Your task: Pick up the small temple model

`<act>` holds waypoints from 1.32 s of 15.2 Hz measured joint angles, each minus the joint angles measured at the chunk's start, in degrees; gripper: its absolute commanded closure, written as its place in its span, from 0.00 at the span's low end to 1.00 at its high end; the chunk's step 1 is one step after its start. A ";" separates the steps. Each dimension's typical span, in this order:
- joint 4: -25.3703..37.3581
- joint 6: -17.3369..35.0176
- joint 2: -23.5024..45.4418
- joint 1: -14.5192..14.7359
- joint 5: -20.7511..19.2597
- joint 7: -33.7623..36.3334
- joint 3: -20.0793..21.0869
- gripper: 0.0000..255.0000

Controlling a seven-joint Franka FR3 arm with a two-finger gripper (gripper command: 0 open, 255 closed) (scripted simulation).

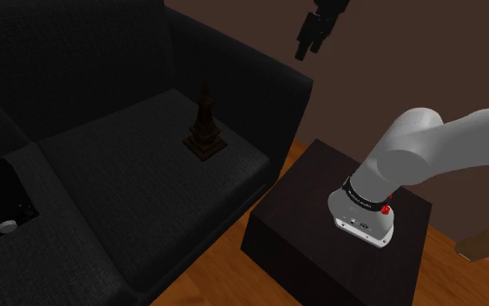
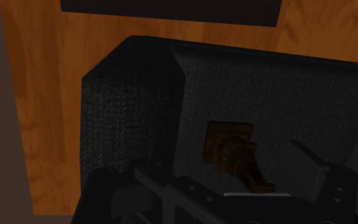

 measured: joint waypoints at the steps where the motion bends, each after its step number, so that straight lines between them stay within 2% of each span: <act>1: 0.00 0.00 0.00 0.00 0.00 0.00 0.00 0.00; 3: 1.44 0.65 3.12 0.49 0.32 0.56 0.84 0.00; 10: 11.75 2.59 21.39 2.59 1.07 3.38 4.83 0.00; 20: 31.67 -0.20 47.72 5.43 -0.58 7.94 9.38 0.00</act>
